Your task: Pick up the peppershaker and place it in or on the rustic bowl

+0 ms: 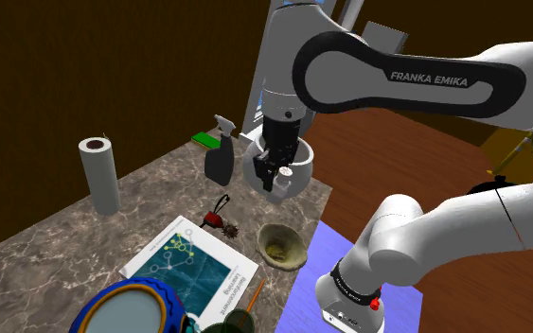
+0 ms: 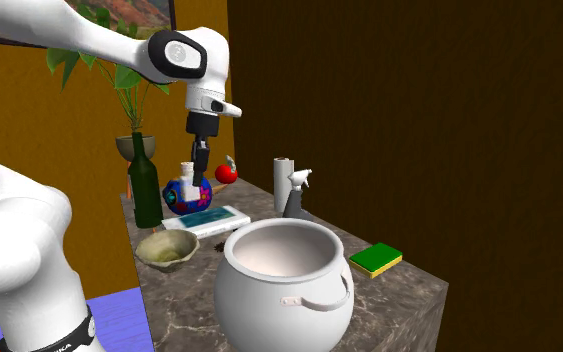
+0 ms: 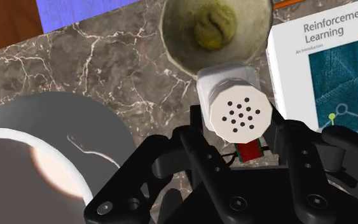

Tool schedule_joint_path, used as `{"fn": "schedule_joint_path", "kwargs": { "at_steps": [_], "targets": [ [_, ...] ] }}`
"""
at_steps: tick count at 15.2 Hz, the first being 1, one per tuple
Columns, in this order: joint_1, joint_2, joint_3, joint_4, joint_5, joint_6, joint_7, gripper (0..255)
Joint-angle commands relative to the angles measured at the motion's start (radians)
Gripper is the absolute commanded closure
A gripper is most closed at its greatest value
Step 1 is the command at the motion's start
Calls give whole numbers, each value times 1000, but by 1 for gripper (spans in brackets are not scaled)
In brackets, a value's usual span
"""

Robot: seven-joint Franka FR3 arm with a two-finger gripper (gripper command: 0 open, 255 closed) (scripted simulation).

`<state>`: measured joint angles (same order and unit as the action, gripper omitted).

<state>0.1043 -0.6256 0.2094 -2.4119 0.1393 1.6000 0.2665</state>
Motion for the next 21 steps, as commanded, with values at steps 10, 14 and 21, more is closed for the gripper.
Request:
{"fn": "schedule_joint_path", "kwargs": {
  "at_steps": [10,14,21],
  "targets": [
    [30,-207,-8,-225,26,16,-12,255],
    [33,-202,0,-275,34,72,-14,255],
    [36,-193,8,-319,42,124,-16,255]
  ]
}}
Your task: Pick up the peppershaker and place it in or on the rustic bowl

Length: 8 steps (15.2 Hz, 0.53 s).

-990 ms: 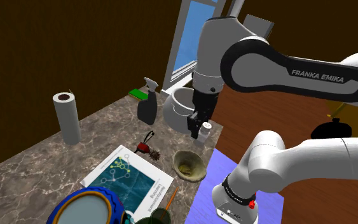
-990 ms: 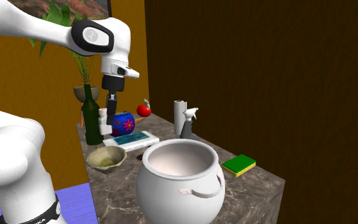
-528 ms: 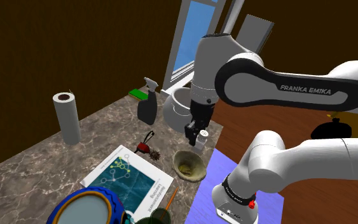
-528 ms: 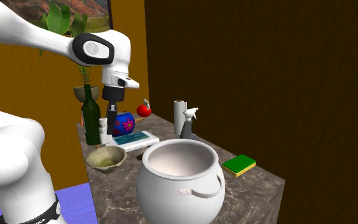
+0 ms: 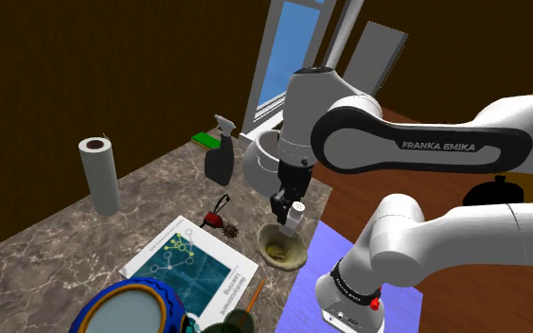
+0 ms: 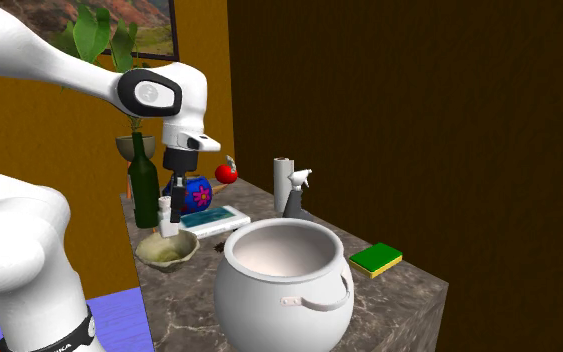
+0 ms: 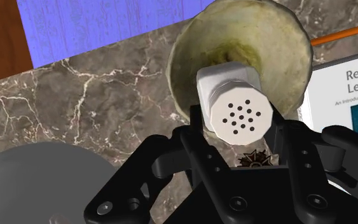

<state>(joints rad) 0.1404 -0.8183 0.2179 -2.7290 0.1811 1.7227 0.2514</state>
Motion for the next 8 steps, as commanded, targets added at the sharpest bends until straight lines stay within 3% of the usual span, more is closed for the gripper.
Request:
{"fn": "schedule_joint_path", "kwargs": {
  "at_steps": [1,5,6,8],
  "targets": [
    [0,0,0,-2,0,2,-1,255],
    [0,0,0,-2,0,2,0,255],
    [0,0,0,-2,0,2,0,0],
    [0,0,0,-2,0,2,0,0]
  ]
}}
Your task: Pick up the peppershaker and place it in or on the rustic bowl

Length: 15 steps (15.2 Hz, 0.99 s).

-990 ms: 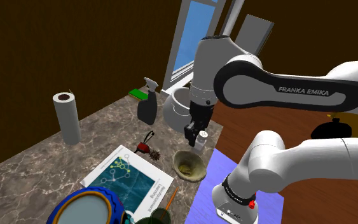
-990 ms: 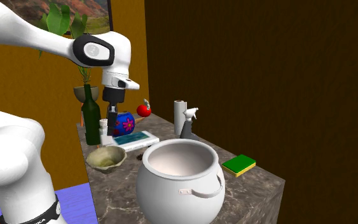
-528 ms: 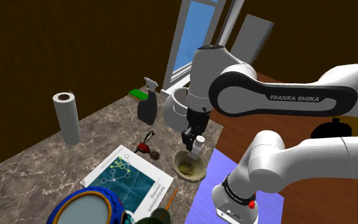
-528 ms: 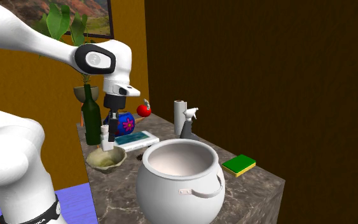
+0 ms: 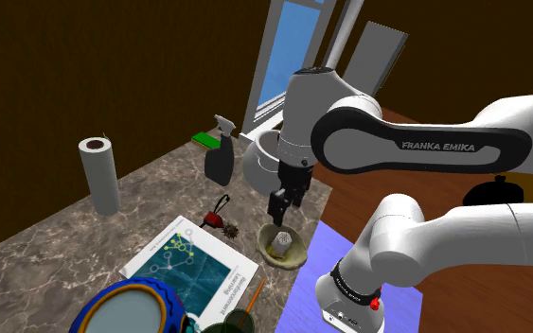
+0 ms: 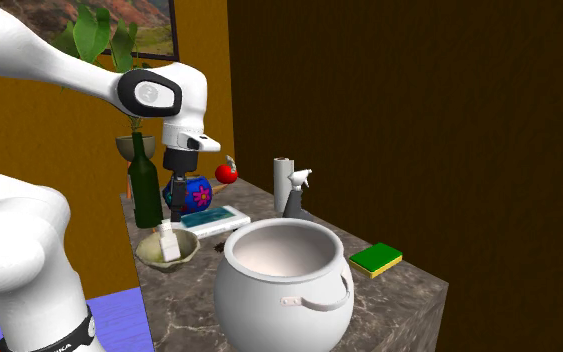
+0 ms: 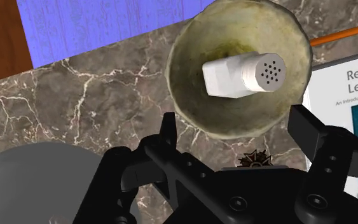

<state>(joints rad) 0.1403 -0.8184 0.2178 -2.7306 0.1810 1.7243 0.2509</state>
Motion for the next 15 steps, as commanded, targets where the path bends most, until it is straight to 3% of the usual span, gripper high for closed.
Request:
{"fn": "schedule_joint_path", "kwargs": {
  "at_steps": [1,3,7,15],
  "targets": [
    [0,0,0,0,0,0,0,0],
    [0,0,0,0,0,0,0,0],
    [-13,20,-18,135,-21,-115,3,0],
    [-13,20,-18,135,-21,-115,3,0]
  ]
}}
